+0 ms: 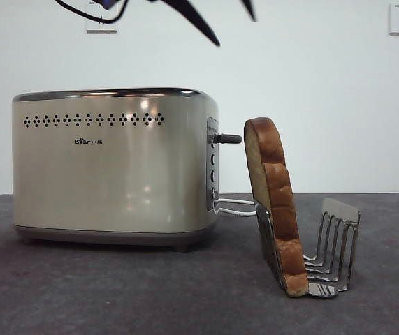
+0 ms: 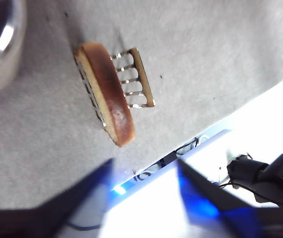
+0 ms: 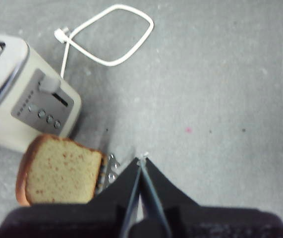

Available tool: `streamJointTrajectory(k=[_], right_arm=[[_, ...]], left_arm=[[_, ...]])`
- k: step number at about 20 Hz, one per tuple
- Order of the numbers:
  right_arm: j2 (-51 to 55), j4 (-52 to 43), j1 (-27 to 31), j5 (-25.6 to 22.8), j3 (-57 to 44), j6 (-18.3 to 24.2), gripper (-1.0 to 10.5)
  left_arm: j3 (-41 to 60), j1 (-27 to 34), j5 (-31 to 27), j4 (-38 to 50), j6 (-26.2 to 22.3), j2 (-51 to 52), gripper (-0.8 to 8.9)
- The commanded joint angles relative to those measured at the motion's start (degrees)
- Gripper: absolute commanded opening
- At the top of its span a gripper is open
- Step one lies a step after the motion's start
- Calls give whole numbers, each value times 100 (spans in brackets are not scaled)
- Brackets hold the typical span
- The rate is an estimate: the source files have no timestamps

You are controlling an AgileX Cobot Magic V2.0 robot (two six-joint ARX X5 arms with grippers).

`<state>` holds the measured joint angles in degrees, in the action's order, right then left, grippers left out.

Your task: Pick up a slice of bread from the rack,put the bread on the toaster,press the button

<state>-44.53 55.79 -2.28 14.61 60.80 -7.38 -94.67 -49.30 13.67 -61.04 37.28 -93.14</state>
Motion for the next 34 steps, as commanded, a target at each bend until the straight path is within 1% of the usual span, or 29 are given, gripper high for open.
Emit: streamJointTrajectory(k=[1, 3, 5, 11, 14, 15, 19, 20, 21, 22, 23, 24, 25, 26, 27, 28, 30, 34], right_arm=[[7, 9, 0, 20, 13, 179, 0], [9, 9, 0, 22, 13, 199, 0], [7, 4, 0, 22, 13, 219, 0], [7, 79, 0, 39, 13, 306, 0], [7, 136, 0, 39, 13, 317, 0], [7, 136, 0, 39, 13, 317, 0], [7, 142, 0, 37, 13, 317, 0], [7, 140, 0, 37, 13, 317, 0], [7, 136, 0, 37, 13, 317, 0], [7, 136, 0, 37, 13, 319, 0], [7, 138, 0, 37, 13, 323, 0], [7, 136, 0, 37, 13, 323, 0], [7, 138, 0, 35, 13, 330, 0], [7, 144, 0, 35, 13, 348, 0], [7, 160, 0, 33, 13, 363, 0], [7, 184, 0, 26, 13, 363, 0], [7, 284, 0, 11, 13, 402, 0], [7, 361, 0, 13, 13, 448, 0]], left_arm=[[-4, -28, 26, 55, 247, -205, 482], [-4, -26, 13, 79, 385, -354, 485], [-4, -26, -59, 120, 385, -470, 545], [-4, -92, -326, 553, 470, -909, 545], [-4, -103, -348, 542, 472, -1126, 544], [-4, -107, -450, 542, 483, -1196, 543], [-4, -120, -656, 667, 715, -1294, 524], [-4, -120, -682, 673, 748, -1294, 477], [-4, -120, -693, 673, 754, -1303, 392], [-4, -127, -734, 684, 752, -1333, 337], [-4, -131, -750, 686, 752, -1368, 304], [-4, -131, -750, 686, 756, -1394, 304], [-4, -131, -745, 695, 758, -1440, 276], [-4, -133, -730, 684, 754, -1464, 198], [-4, -138, -730, 678, 752, -1475, 98], [-4, -138, -734, 691, 752, -1475, 44], [-4, -142, -732, 726, 745, -1475, -4], [-4, -140, -737, 619, 492, -1464, -4]])
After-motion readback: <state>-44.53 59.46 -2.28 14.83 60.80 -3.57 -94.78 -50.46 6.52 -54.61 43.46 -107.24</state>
